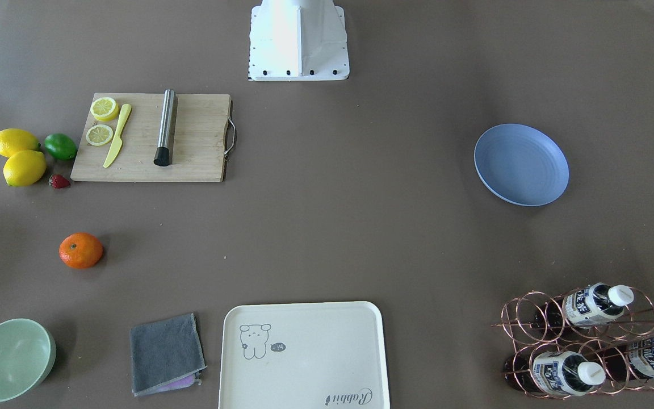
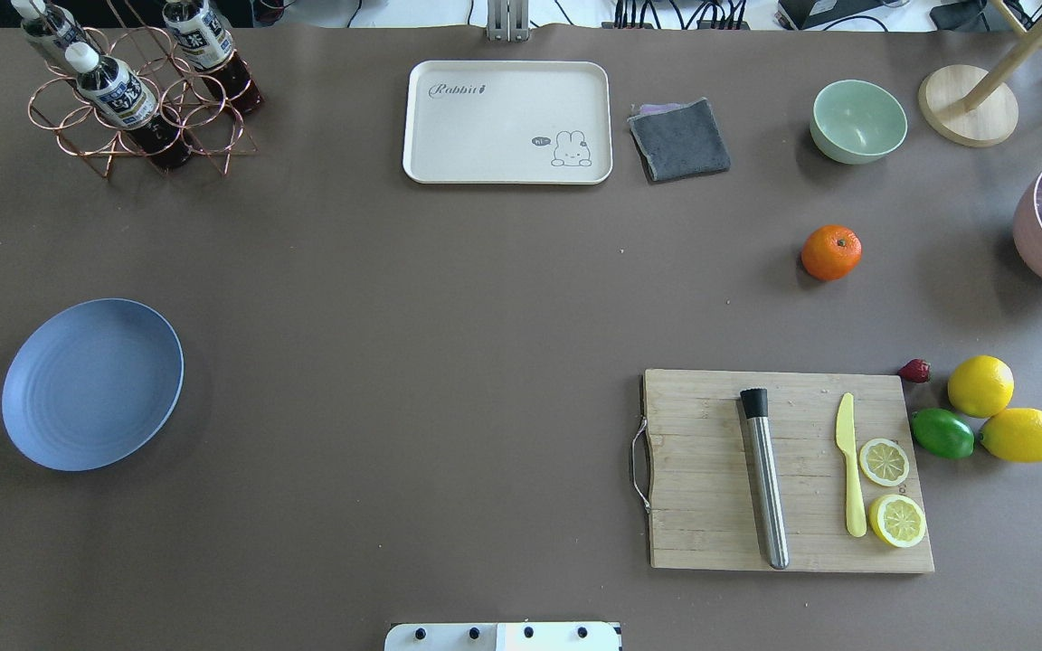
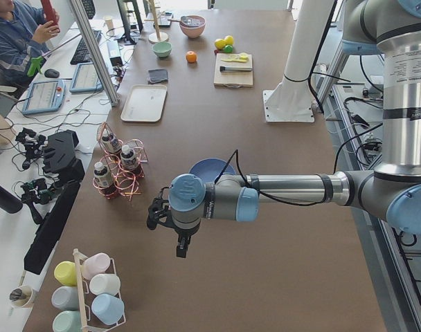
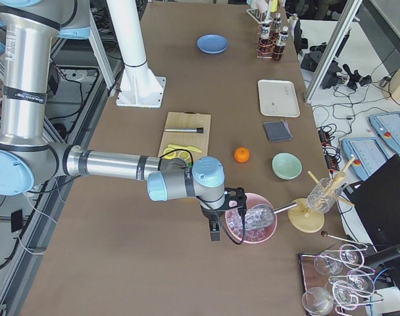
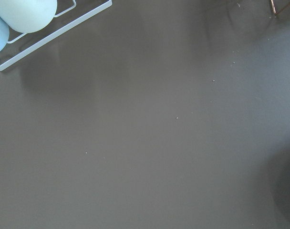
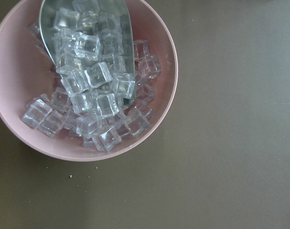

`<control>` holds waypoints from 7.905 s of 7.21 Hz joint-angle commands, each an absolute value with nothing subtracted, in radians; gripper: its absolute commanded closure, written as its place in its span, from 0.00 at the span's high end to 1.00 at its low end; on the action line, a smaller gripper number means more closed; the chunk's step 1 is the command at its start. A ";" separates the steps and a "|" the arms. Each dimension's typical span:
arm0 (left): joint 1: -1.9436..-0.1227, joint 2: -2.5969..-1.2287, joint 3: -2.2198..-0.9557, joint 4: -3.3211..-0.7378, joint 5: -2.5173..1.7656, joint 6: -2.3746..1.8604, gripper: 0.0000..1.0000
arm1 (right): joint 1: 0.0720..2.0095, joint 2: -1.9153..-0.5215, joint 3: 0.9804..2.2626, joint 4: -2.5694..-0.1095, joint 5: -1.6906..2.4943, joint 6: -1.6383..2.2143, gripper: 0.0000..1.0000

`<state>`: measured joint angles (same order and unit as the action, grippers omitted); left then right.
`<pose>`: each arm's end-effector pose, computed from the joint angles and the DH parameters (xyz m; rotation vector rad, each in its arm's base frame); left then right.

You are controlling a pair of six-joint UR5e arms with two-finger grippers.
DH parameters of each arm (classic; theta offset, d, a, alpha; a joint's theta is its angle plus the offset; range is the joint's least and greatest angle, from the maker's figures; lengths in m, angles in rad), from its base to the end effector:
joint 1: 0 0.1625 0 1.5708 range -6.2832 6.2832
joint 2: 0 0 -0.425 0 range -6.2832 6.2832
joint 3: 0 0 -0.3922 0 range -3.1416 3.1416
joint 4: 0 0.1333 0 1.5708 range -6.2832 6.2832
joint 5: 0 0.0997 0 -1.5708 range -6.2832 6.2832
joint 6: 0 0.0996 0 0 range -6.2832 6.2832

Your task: Pick orange to plate

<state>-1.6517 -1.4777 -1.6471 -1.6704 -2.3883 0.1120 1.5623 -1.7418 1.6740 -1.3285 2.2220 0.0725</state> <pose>-0.0974 -0.4512 0.6519 0.1565 0.8058 0.0632 0.0693 -0.4315 0.6686 0.1418 -0.6557 0.0048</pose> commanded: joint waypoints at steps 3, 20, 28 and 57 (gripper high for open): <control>-1.686 -1.462 -1.644 -1.715 -2.372 0.109 0.98 | 1.566 -1.747 1.675 -1.336 2.214 0.072 1.00; -1.153 -1.460 -1.409 -2.728 -2.303 -0.704 0.98 | 1.396 -1.761 1.709 -0.922 2.401 0.408 1.00; -0.971 -1.470 -1.379 -2.901 -2.195 -0.902 0.56 | 1.396 -1.770 1.709 -0.920 2.376 0.403 1.00; -0.572 -2.089 -1.523 -2.255 -1.757 -1.286 0.97 | 1.375 -1.747 1.704 -0.925 2.367 0.434 1.00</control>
